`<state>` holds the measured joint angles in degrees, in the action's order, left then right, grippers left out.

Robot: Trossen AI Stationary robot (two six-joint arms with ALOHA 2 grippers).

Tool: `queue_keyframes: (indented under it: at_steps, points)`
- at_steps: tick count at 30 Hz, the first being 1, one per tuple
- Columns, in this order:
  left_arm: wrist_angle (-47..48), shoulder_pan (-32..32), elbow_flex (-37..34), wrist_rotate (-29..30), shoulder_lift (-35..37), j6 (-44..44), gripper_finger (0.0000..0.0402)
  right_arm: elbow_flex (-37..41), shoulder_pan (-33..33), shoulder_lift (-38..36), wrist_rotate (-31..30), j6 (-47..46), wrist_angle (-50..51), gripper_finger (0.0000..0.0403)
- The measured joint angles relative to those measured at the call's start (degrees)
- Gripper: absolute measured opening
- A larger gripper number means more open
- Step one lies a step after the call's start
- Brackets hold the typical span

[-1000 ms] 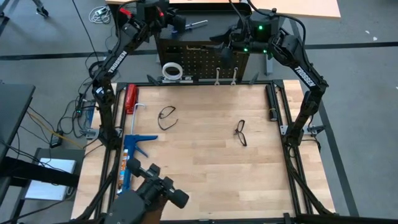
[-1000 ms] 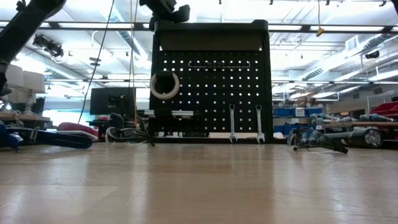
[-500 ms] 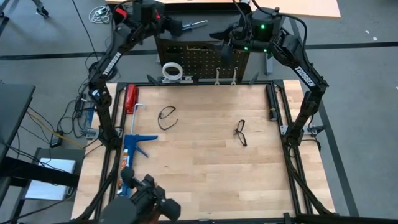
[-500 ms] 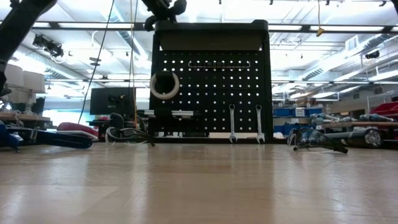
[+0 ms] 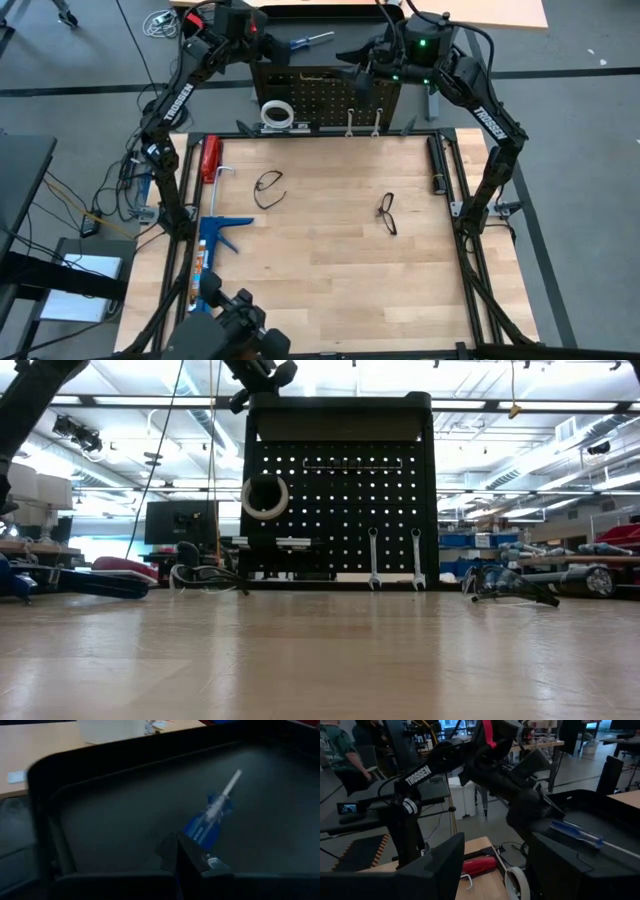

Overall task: Hang tools onto peg board
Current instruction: Remove the blue screwdriver from the black pegboard

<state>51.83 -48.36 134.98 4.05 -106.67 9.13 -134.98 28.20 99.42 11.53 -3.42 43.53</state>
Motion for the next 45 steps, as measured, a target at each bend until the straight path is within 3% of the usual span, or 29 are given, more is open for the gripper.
queue_keyframes:
  at_steps: [10,16,21,26,28,36,45]
  points:
    - [2.1,0.35,0.13,-5.24,0.15,-2.13,0.0005,0.0,-0.49,0.0,0.12,0.07,0.02,0.023]
    - [1.3,0.92,0.11,-5.15,0.24,-3.38,0.0005,0.0,-0.49,0.0,0.13,-0.02,0.1,0.023]
    - [-0.36,1.09,-0.09,-2.44,0.46,-4.85,0.0005,0.0,-0.49,0.0,0.13,0.0,0.11,0.023]
    - [-7.21,1.83,-0.09,10.14,1.86,-9.47,0.0005,0.0,-0.49,0.0,0.13,0.03,0.09,0.023]
    - [-10.02,1.99,-0.09,11.83,2.39,-11.8,0.0005,0.0,-0.49,0.0,0.15,0.04,0.09,0.023]
    - [-13.97,2.19,-0.2,-2.15,2.53,-7.45,0.0015,0.0,-0.49,0.0,0.13,0.15,-0.22,0.023]
    - [-11.95,2.8,-0.26,-3.67,-0.58,-8.97,0.0134,0.0,-1.17,0.0,0.15,0.15,-0.22,0.023]
